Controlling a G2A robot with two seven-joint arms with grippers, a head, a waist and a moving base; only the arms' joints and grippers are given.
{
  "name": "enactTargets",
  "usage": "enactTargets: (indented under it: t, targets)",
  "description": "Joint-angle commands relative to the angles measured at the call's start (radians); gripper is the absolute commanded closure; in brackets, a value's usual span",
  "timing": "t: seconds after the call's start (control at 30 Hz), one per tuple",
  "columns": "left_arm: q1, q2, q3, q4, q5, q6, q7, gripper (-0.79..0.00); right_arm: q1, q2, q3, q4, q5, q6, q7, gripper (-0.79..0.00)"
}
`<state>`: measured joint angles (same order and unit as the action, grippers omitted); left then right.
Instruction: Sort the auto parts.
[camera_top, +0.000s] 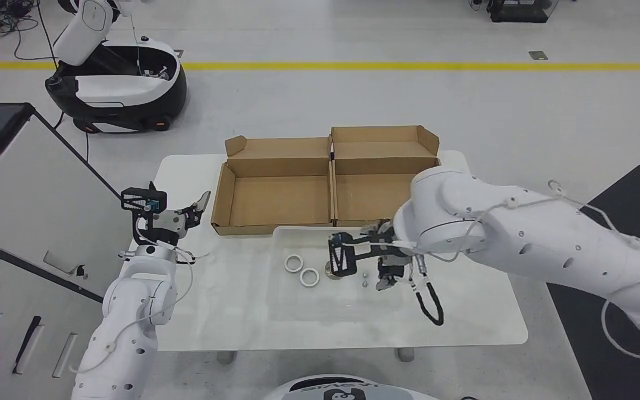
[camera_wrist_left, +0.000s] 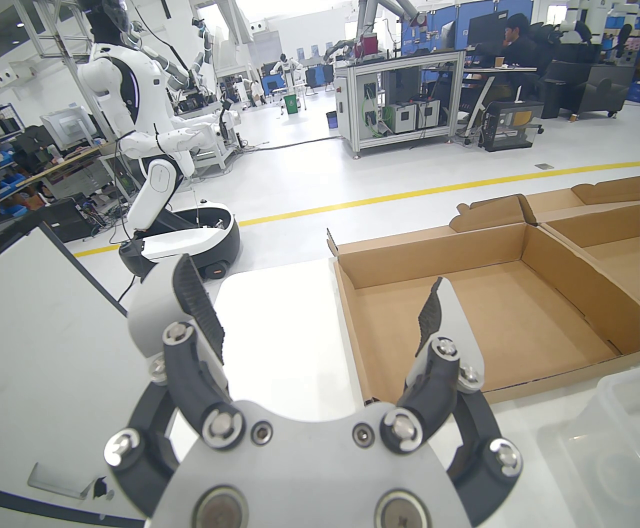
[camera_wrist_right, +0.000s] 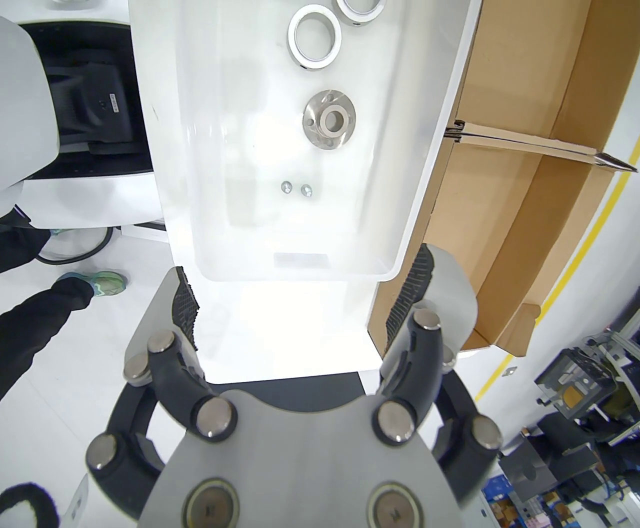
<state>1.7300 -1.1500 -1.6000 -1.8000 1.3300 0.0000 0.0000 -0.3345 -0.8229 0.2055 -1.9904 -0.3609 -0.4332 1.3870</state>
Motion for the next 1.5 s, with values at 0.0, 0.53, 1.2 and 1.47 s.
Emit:
enactTargets:
  t: [0.0,0.53,1.2,1.47]
  targets:
    - [0.000,0.000,0.000,0.000,0.000,0.000,0.000,-0.785,0.011,-0.014,-0.027,0.014,-0.004,-0.001,-0.001,-0.662]
    - [0.000,0.000,0.000,0.000,0.000,0.000,0.000,-0.785,-0.105,-0.106,-0.036,0.115,-0.095,0.027,0.027,-0.471]
    - [0.000,0.000,0.000,0.000,0.000,0.000,0.000,-0.785,-0.170,-0.136,-0.036,0.237,-0.132,0.039,0.040,-0.339]
    - [0.000,0.000,0.000,0.000,0.000,0.000,0.000,-0.785,-0.162,-0.170,-0.036,0.286,-0.110,0.041,0.042,-0.339]
